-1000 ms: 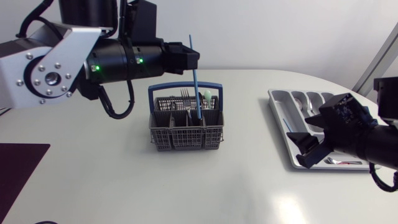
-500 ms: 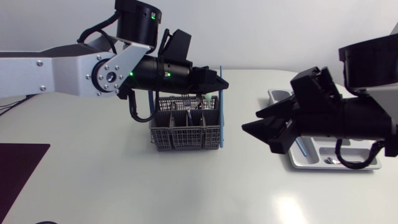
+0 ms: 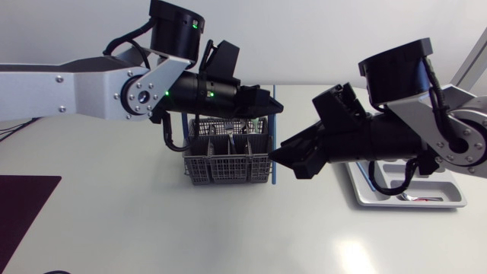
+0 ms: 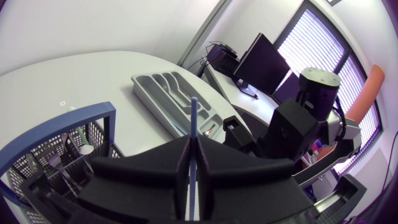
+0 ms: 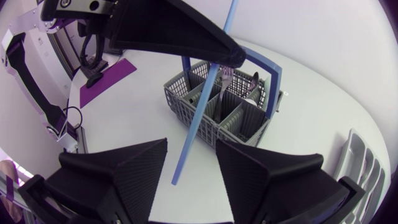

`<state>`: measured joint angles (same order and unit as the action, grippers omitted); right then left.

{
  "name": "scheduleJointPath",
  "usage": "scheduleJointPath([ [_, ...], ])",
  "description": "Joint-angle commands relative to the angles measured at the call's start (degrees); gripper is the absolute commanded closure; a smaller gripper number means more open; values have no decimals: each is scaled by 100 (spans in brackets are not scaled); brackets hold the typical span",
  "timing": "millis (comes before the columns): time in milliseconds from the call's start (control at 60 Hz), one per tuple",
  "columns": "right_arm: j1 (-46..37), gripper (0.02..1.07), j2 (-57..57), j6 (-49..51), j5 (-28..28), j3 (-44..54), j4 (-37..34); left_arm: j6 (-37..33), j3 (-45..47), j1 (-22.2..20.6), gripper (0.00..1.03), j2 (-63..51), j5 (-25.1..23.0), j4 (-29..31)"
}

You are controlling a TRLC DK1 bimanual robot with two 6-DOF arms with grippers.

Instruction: Unload the cutlery basket into the drawer organizer.

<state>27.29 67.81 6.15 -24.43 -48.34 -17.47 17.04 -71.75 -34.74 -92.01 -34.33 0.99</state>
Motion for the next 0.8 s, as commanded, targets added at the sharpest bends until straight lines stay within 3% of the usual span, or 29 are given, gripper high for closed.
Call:
scheduleJointPath([
  [0, 40, 68, 136, -123, -45, -167, 86, 230, -112, -50, 100, -89, -101, -82],
  [117, 75, 82, 224, -114, -54, -185, 139, 247, -94, -68, 100, -89, -109, -99],
  [300, 57, 92, 224, -114, -133, -176, 148, 247, -94, -85, 99, -81, -109, -108],
  [550, 57, 100, 285, -53, -221, -115, 86, 239, -120, -112, 65, -28, -145, -108],
  [783, -4, 100, 303, 97, -221, 8, -125, 247, -340, 29, 46, 139, -145, -56],
])
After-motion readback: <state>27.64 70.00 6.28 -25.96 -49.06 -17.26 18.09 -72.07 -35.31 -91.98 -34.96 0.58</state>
